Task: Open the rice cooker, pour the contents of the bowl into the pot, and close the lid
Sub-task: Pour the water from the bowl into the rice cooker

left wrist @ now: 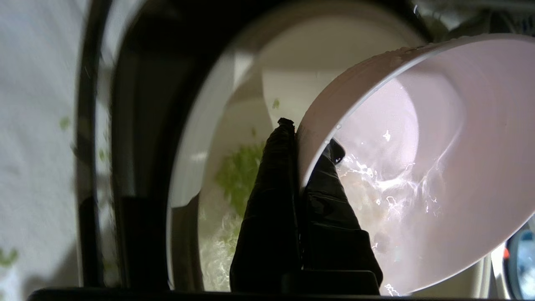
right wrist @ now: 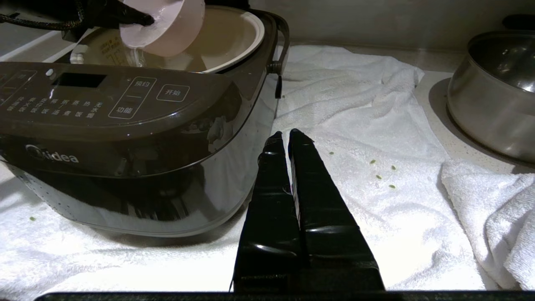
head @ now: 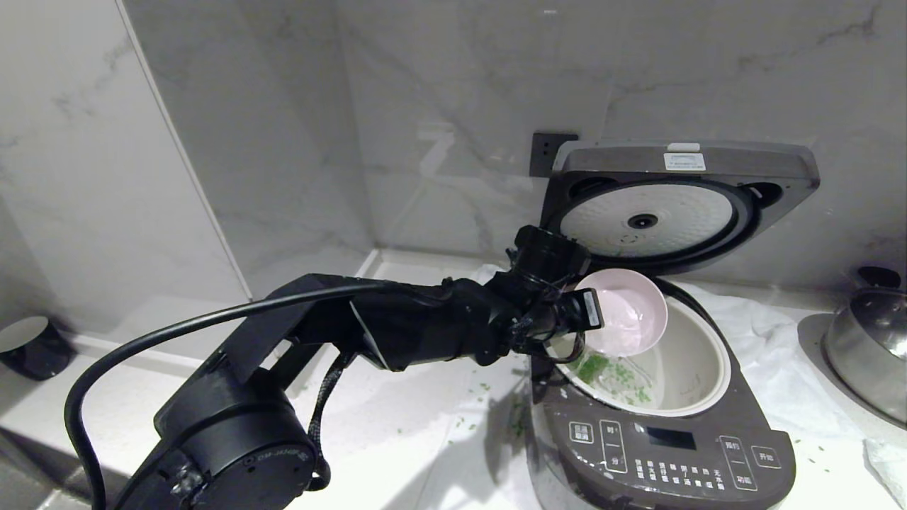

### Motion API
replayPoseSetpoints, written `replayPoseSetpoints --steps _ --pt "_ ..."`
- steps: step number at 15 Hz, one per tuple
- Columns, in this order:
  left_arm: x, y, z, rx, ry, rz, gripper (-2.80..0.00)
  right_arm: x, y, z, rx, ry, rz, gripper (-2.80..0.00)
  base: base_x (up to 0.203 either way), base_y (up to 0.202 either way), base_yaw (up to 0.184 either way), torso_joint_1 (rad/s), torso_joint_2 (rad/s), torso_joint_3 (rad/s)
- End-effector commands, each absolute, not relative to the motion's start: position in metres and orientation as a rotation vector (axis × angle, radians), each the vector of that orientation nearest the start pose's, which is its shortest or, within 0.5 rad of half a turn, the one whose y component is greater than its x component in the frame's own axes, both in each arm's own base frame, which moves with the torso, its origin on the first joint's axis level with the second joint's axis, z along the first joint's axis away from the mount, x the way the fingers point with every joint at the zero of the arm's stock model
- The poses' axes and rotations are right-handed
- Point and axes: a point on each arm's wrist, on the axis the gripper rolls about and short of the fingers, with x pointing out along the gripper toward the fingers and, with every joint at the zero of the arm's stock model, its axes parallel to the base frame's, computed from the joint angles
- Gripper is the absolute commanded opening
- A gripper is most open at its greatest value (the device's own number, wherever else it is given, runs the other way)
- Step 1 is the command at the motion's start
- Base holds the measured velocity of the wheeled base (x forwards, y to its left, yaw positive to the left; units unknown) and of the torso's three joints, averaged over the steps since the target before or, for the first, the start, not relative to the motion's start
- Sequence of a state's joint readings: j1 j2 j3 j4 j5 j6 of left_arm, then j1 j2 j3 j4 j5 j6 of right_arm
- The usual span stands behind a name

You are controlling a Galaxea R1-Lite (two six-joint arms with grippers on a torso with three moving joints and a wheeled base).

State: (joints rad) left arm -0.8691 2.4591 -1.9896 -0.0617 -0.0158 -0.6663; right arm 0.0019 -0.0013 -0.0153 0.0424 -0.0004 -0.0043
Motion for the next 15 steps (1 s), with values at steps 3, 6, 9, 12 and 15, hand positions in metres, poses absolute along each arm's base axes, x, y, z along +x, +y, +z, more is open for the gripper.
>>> replayPoseSetpoints --steps 3,6,9,12,15 --pt "0.341 -0.403 0.134 -0.492 0.488 -0.661 -2.8 -0.024 0.0 0.075 -0.005 0.028 0.001 -2.8 0.0 0.0 0.0 0.0 0.0 0.0" --pt "0.346 -0.411 0.121 -0.519 0.327 -0.668 -2.8 -0.024 0.0 0.075 -0.002 0.028 0.0 -2.8 0.0 0.0 0.0 0.0 0.0 0.0" --pt "0.344 -0.417 0.116 -0.554 0.242 -0.703 -2.8 -0.024 0.0 0.075 0.0 0.028 0.001 -2.8 0.0 0.0 0.0 0.0 0.0 0.0" --pt "0.341 -0.414 0.107 -0.571 0.223 -0.716 -2.8 -0.024 0.0 0.075 0.0 0.028 0.0 -2.8 0.0 0.0 0.0 0.0 0.0 0.0" --pt "0.336 -0.41 0.1 -0.658 0.006 -0.849 -2.8 -0.024 0.0 0.075 0.0 0.028 0.0 -2.8 0.0 0.0 0.0 0.0 0.0 0.0"
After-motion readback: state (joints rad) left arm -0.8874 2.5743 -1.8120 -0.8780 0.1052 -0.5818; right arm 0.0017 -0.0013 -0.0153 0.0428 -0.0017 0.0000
